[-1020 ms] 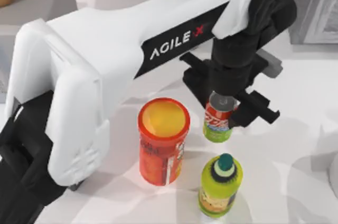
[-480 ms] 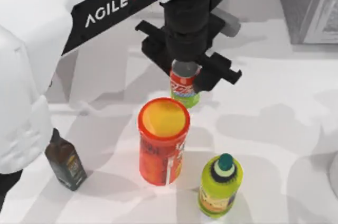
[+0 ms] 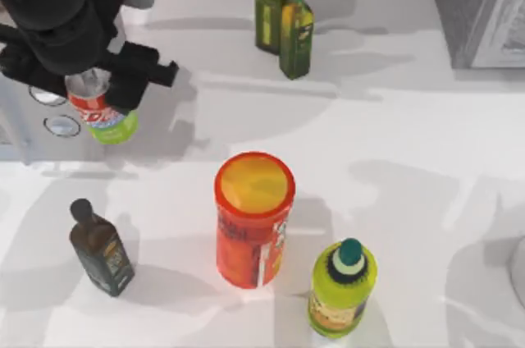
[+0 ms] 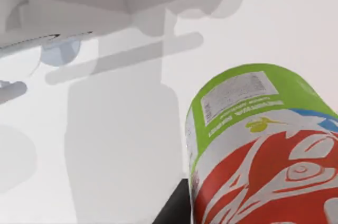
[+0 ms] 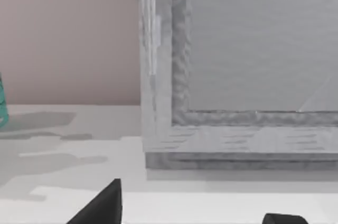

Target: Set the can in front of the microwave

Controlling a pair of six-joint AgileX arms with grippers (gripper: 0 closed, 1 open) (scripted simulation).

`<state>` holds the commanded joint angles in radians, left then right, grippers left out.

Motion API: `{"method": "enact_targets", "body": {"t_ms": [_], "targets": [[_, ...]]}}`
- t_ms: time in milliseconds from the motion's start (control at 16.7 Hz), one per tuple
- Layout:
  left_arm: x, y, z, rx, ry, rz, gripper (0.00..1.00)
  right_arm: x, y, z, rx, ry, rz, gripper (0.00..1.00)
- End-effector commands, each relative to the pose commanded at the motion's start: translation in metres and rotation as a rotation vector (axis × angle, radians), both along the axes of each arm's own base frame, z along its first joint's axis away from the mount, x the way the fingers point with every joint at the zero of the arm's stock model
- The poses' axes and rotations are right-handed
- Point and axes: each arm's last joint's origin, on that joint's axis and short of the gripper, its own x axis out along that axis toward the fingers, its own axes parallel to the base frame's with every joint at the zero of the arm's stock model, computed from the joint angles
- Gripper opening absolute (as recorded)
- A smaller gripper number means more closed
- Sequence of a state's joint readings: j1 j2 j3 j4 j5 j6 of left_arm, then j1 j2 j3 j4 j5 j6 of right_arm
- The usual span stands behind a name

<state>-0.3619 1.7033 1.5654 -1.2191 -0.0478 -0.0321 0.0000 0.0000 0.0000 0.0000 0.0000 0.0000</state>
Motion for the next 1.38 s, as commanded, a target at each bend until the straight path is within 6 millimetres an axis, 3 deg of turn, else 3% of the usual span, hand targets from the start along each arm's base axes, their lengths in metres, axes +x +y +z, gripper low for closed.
{"method": "enact_targets", "body": {"t_ms": [240, 480, 720, 1380], "targets": [[-0.039, 0.071, -0.015, -0.010, 0.008, 0.167, 0.00, 0.000, 0.000, 0.000, 0.000, 0.000, 0.000, 1.00], [-0.074, 0.109, -0.052, -0.002, 0.104, 0.274, 0.00, 0.000, 0.000, 0.000, 0.000, 0.000, 0.000, 1.00], [-0.093, 0.120, -0.080, -0.002, 0.211, 0.298, 0.00, 0.000, 0.000, 0.000, 0.000, 0.000, 0.000, 1.00], [-0.094, 0.120, -0.089, -0.002, 0.217, 0.297, 0.00, 0.000, 0.000, 0.000, 0.000, 0.000, 0.000, 1.00]]}}
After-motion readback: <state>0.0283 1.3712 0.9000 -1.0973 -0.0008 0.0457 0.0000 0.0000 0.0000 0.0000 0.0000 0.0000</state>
